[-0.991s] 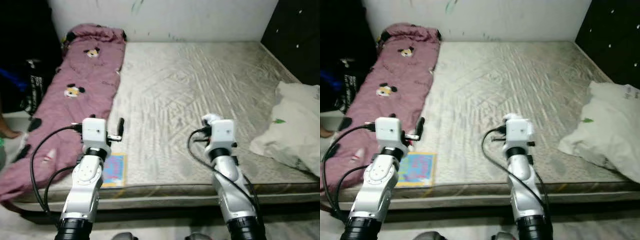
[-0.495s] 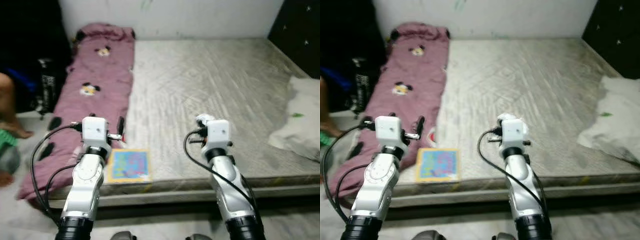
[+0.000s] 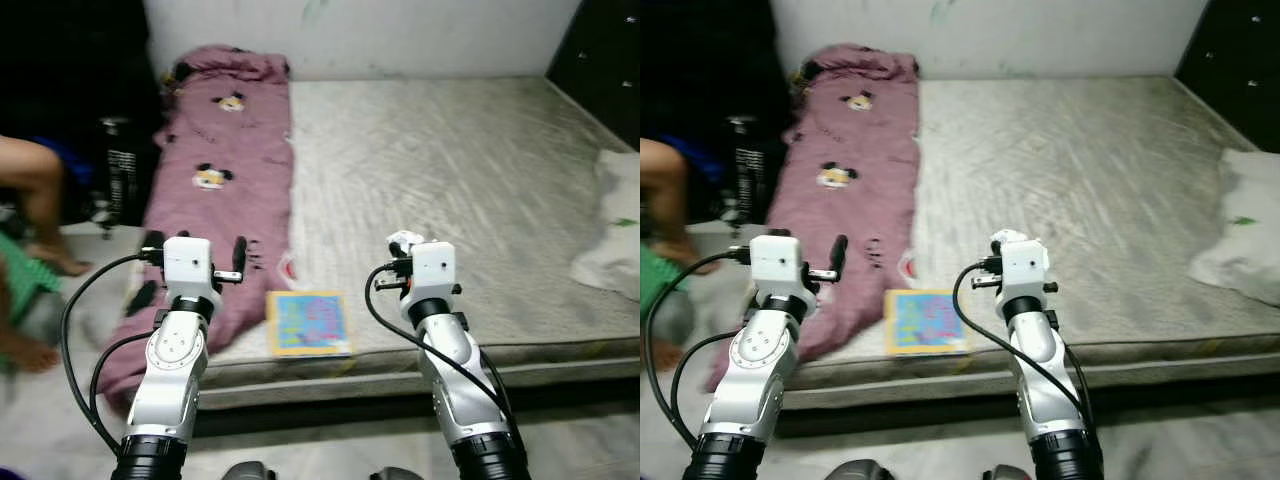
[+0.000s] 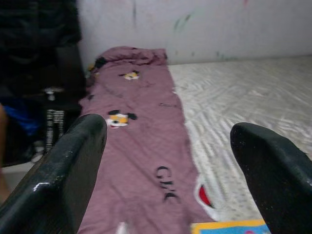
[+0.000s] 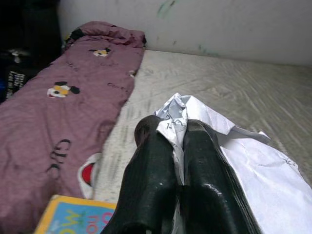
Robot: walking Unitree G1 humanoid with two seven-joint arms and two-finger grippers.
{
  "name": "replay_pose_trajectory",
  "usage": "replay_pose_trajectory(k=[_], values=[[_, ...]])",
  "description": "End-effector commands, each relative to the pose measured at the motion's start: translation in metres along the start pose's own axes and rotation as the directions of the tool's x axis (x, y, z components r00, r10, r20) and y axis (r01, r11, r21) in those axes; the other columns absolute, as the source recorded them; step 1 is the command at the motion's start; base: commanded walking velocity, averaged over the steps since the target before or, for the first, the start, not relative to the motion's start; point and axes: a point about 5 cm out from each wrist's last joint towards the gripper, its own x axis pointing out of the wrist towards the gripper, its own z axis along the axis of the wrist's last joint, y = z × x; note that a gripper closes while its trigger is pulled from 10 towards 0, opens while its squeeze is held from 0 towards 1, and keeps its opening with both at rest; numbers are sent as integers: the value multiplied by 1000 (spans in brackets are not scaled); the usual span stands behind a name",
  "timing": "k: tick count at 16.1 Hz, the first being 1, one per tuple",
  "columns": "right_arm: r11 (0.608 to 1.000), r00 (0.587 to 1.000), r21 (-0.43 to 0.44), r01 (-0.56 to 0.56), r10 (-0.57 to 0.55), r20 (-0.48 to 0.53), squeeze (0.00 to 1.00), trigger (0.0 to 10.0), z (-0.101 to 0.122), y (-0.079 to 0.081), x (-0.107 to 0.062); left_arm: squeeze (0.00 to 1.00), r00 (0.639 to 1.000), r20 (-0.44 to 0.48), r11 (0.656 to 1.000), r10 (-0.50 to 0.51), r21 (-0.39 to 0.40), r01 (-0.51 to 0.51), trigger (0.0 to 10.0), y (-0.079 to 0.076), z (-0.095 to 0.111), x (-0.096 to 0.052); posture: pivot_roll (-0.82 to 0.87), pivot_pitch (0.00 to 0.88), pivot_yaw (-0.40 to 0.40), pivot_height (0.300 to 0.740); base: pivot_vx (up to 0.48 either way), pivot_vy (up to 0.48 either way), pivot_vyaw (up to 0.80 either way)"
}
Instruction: Clean up the room
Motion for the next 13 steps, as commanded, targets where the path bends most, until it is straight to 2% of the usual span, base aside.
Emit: replay_pose_trajectory(k=[1,10,13], values=[[1000,1000,-2,20,-20,-8,0,10000,-2,-9,-1,0,1000,5,1000,-19,-4,19,10000,-7,2,1,36,0,19,740,0,480,0],[1000,1000,0,16,-16,-6,0,10000,-2,-9,0,0,1000,-5,1000,-8,-18,8,10000,-7,1,3,26,0,17,740,0,480,0],[1000,1000,3,16,-16,-3,0,10000,-1,-8,0,0,998,32,999,-46,-26,47,10000,-12,6,5,25,0,20,740,0,124,0]])
